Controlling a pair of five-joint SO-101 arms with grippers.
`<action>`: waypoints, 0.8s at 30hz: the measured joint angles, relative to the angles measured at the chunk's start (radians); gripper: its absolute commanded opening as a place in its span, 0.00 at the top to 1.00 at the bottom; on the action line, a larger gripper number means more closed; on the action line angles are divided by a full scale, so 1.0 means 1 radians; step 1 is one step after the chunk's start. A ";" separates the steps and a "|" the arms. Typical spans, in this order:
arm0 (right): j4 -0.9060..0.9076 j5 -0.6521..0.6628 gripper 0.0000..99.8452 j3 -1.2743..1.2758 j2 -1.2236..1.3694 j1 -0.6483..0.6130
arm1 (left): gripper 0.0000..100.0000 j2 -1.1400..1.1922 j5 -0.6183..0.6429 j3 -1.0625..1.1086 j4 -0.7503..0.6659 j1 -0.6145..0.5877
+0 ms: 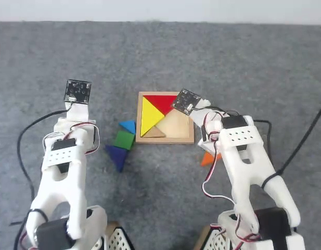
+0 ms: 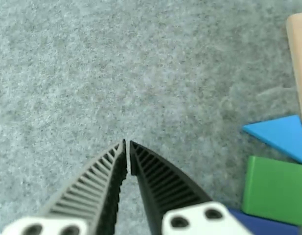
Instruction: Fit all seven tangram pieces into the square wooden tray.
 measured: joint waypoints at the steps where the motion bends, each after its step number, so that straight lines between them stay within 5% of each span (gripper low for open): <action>1: 0.003 0.026 0.83 0.000 0.000 0.000 | 0.98 0.000 0.000 0.000 0.000 0.000; 10: 0.118 0.374 0.78 0.015 -0.002 0.006 | 0.98 0.000 0.000 0.000 0.000 0.000; 15: 0.130 0.414 0.78 0.025 -0.002 0.009 | 0.98 0.000 0.000 0.000 0.000 0.000; 19: 0.054 0.238 0.78 0.057 -0.002 0.006 | 0.95 0.000 0.000 0.000 0.006 0.006; 24: -0.135 -0.071 0.78 0.117 -0.002 0.032 | 0.92 0.000 0.002 -0.101 0.175 0.091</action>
